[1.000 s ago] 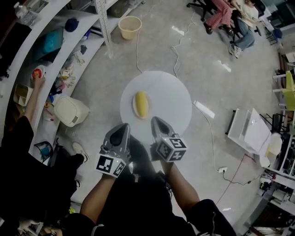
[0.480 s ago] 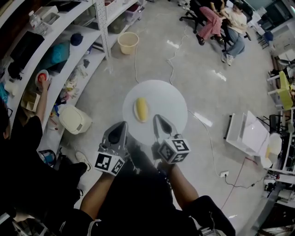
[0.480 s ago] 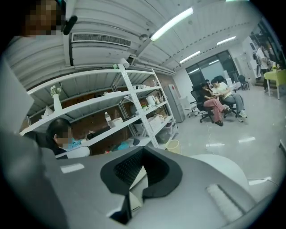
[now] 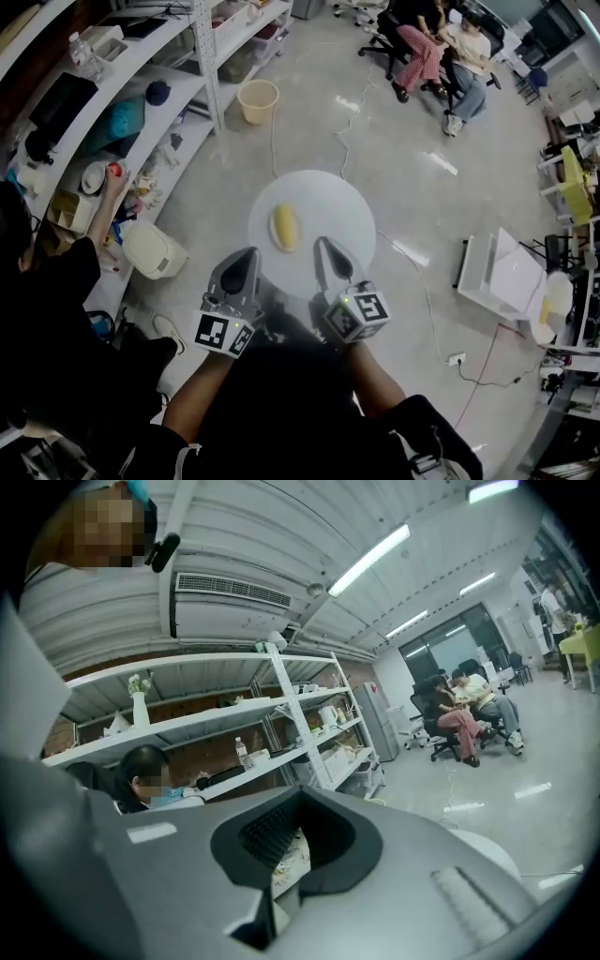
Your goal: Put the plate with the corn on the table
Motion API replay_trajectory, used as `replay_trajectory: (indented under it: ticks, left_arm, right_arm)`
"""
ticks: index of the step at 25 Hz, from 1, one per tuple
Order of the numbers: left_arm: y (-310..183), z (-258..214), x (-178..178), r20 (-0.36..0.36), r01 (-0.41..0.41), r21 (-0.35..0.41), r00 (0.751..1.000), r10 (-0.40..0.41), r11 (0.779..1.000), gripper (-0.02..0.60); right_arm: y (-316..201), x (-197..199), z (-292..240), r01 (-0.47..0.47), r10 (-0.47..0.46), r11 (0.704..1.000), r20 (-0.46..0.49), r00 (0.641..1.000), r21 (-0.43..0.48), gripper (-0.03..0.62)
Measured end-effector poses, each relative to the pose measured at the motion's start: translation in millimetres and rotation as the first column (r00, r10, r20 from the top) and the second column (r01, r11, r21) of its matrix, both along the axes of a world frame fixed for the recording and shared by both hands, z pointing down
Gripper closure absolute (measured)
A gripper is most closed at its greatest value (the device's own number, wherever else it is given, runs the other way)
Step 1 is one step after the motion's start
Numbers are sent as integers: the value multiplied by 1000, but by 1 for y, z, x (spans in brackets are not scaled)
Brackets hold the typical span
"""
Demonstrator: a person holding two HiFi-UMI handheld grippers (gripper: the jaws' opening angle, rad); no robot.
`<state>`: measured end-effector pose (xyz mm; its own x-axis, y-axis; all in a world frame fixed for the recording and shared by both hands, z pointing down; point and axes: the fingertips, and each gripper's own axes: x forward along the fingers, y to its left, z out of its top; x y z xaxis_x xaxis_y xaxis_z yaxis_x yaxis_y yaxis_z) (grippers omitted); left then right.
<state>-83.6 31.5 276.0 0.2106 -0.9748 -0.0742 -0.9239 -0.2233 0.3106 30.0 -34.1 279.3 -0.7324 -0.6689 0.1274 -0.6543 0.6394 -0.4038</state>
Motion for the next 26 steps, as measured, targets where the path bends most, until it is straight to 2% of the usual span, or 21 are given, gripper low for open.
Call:
replay_trajectory:
  ticks: [6, 20, 26]
  left_arm:
    - [3, 0, 6, 3, 4, 14, 1000, -4, 1000, 580]
    - [6, 3, 18, 5, -1, 5, 1000, 1, 1000, 580]
    - [2, 5, 13, 3, -3, 3, 1000, 3, 1000, 580]
  right_arm:
    - [12, 6, 6, 15, -14, 1000, -53, 998, 5, 586]
    - [18, 13, 10, 37, -36, 999, -51, 998, 11, 586]
    - [20, 3, 4, 56, -56, 998, -14, 998, 6, 586]
